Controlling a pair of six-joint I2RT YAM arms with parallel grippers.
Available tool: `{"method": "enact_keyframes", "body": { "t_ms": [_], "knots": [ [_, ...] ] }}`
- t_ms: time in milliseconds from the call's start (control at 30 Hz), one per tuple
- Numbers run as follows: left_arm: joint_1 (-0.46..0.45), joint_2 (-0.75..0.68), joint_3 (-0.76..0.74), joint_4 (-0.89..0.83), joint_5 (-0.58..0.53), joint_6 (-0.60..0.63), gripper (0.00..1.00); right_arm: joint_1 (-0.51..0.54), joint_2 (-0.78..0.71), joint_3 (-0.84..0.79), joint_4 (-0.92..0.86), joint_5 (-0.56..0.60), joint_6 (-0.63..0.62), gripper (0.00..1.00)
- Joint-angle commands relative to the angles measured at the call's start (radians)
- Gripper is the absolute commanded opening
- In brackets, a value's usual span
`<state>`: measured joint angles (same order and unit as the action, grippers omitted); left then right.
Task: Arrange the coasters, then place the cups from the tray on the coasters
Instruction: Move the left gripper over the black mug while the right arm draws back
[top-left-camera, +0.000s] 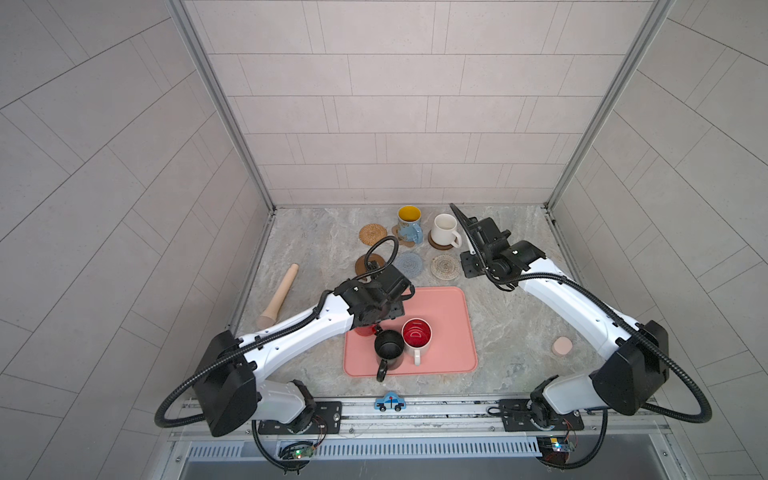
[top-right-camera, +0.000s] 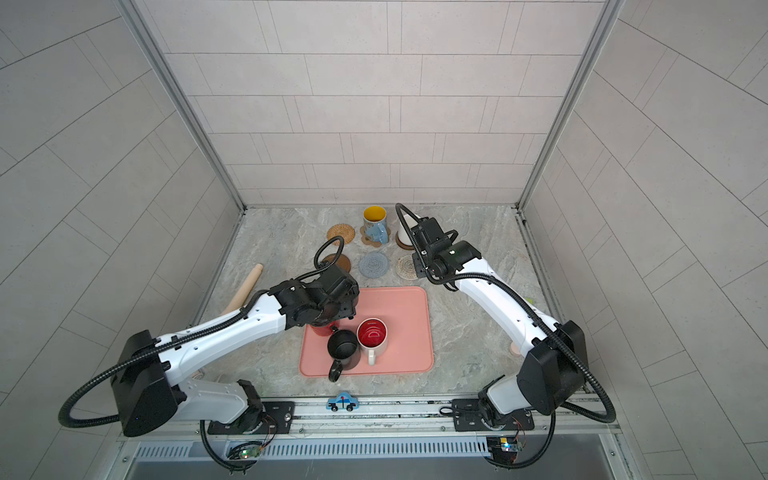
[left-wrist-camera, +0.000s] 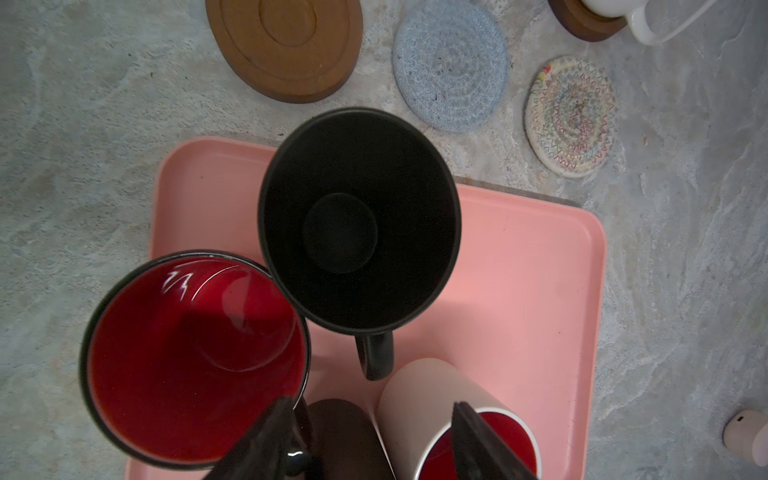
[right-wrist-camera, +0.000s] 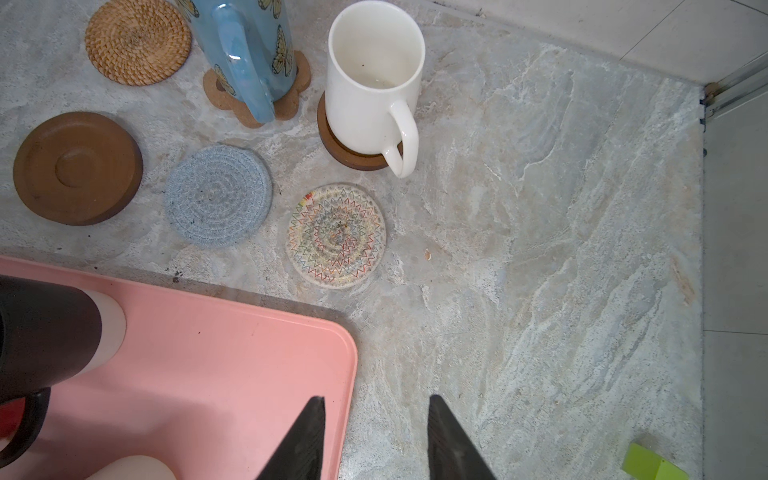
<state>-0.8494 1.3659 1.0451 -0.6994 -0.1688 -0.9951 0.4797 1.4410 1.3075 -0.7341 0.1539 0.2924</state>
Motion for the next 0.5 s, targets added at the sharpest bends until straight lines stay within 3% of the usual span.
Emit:
{"method": "enact_keyframes", "body": {
  "t_ms": [0, 467],
  "knots": [
    [-0.002, 0.020, 0.020, -0.032, -0.043, -0.013, 0.66, 0.005, -0.024, 0.004, -0.024, 0.003, 0.010, 0.43],
    [-0.002, 0.056, 0.024, -0.035, -0.052, -0.014, 0.66, 0.005, -0.062, -0.033, -0.012, 0.002, 0.010, 0.43]
  ]
}}
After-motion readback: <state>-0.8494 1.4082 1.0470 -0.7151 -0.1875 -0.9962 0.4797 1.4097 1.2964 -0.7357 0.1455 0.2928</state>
